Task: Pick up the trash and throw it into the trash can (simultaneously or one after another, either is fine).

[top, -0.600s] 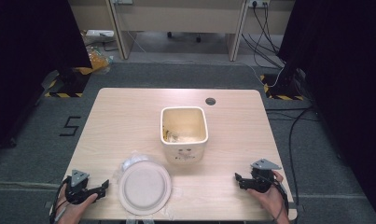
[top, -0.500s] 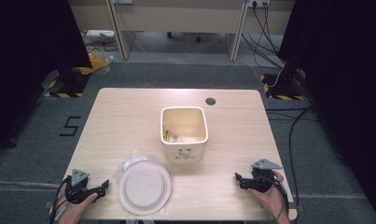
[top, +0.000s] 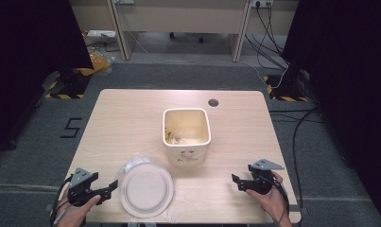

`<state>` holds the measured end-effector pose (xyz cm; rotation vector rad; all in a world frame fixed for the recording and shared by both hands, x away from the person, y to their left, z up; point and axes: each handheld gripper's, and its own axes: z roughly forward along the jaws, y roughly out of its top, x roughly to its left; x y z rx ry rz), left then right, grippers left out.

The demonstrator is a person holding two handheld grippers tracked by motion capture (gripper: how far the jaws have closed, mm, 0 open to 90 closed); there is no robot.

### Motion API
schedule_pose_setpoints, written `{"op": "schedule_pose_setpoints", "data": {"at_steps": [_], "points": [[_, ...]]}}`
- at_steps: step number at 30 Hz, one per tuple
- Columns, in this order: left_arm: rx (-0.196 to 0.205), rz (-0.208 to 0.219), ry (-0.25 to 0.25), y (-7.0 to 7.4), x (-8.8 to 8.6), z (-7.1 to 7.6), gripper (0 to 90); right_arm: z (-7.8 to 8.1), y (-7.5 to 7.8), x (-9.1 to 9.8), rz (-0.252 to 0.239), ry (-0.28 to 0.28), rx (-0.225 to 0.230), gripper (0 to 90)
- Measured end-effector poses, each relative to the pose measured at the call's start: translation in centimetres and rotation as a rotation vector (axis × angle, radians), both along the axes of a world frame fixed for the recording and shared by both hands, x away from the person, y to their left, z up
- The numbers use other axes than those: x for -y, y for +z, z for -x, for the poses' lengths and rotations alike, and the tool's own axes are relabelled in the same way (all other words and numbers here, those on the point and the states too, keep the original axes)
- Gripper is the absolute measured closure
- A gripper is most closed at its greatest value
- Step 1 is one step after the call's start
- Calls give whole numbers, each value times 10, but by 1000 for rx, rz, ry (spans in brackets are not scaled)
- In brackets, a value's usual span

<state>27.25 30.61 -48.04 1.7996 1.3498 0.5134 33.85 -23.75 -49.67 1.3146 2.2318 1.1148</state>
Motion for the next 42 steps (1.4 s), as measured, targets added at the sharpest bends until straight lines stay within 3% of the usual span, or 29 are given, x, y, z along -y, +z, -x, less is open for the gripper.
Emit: {"op": "schedule_pose_setpoints", "data": {"at_steps": [7,12,16,20,23,26,30,35,42], "points": [[-9,62,-102,5,25,-1,147,1,11,-19,-32,62,14,185],[-41,75,-139,-2,36,-9,147,2,21,-36,-48,116,30,185],[-60,50,-150,-7,43,-17,147,2,24,-52,-56,165,26,186],[-90,102,-188,-10,48,-28,147,1,24,-68,-59,208,20,188],[-108,114,-212,-10,53,-38,166,0,25,-77,-71,233,18,191],[-128,132,-256,-10,61,-45,251,-1,27,-86,-88,262,15,193],[-140,127,-280,-10,76,-47,268,1,28,-95,-105,298,-1,195],[-133,113,-295,-11,97,-38,279,4,26,-94,-101,308,-3,196],[-126,101,-308,-11,129,-29,280,7,22,-76,-99,272,-14,197]]}}
